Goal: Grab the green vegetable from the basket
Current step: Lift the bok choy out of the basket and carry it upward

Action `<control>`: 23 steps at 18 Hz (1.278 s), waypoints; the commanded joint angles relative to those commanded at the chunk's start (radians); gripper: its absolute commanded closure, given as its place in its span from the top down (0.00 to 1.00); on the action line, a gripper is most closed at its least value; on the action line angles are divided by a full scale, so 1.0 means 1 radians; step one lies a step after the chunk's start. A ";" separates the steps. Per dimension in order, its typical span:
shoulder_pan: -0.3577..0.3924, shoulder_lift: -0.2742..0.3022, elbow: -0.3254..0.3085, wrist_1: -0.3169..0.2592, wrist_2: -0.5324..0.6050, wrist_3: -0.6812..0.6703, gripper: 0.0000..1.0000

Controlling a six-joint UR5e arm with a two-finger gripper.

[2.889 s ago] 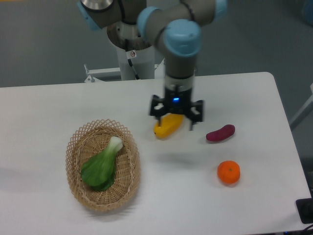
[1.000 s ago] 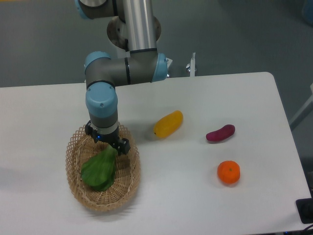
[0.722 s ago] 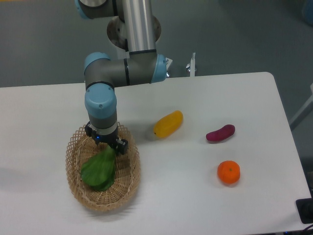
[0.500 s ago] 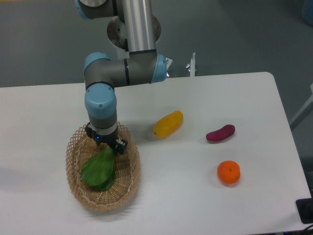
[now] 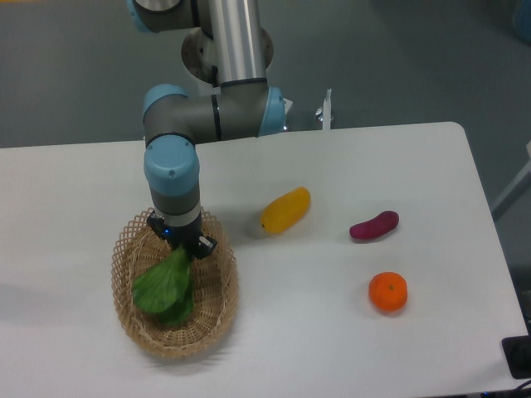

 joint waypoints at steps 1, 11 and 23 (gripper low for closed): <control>0.008 0.011 0.003 0.000 0.000 0.000 0.38; 0.196 0.054 0.107 -0.011 -0.041 0.009 0.34; 0.610 0.106 0.115 -0.037 -0.064 0.498 0.34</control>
